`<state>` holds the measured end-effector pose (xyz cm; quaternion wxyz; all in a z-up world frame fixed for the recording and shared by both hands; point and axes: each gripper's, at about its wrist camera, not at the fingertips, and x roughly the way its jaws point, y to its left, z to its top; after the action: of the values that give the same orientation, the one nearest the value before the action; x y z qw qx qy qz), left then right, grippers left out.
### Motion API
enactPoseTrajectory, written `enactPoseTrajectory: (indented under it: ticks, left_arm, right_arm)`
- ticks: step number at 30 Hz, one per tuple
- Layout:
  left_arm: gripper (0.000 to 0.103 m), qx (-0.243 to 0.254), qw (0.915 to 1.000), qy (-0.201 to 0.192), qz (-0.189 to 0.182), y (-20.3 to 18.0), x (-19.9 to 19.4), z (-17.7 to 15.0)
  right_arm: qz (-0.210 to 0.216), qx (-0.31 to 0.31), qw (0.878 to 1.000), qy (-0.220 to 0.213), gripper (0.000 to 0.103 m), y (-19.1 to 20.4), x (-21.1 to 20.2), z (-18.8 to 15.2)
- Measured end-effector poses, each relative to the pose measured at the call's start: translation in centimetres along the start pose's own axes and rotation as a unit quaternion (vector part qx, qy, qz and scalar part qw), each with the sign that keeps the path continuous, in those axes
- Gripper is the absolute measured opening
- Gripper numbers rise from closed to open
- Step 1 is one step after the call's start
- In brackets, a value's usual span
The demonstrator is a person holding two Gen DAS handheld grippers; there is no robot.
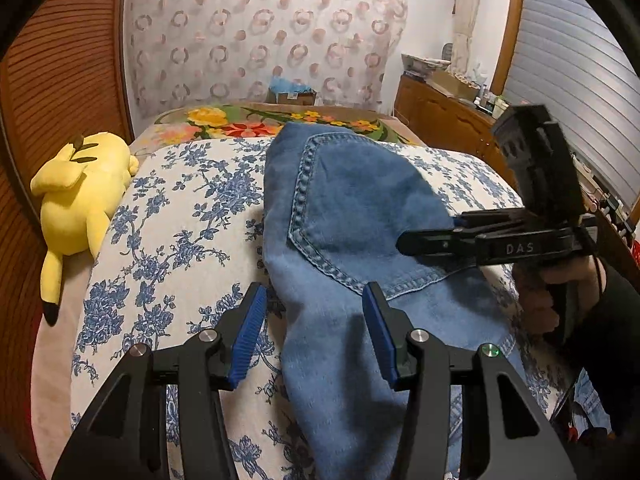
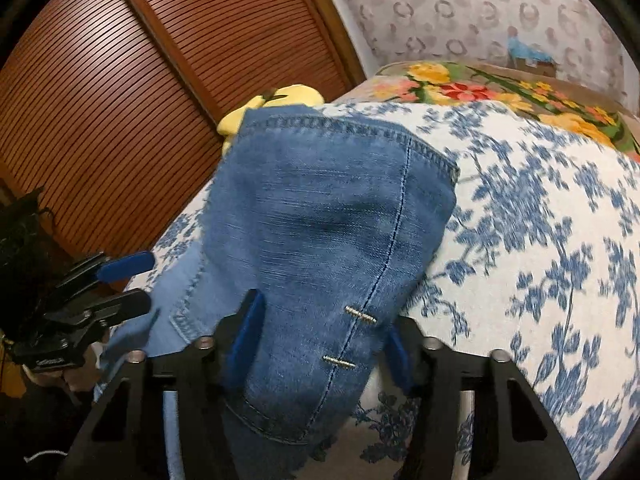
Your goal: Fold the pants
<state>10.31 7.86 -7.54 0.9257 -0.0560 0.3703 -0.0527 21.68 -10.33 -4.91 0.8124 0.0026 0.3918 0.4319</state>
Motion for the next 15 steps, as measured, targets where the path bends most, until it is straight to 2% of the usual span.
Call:
enactPoseTrajectory:
  ticks: [5,10,15]
  left_arm:
    - [0.051,-0.011,0.9999,-0.007,0.003,0.9,0.1,0.7]
    - [0.051,-0.026,0.9995,-0.014,0.013,2.7,0.1,1.5]
    - [0.051,-0.042,0.9985,-0.023,0.026,4.9,-0.1,2.3]
  right_arm:
    - [0.024,-0.034,0.999,-0.004,0.031,1.0,0.7,2.2]
    - [0.055,-0.068,0.996,-0.021,0.026,2.6,2.1,5.0]
    - [0.068,-0.100,0.993,-0.013,0.024,3.9,5.6,7.9]
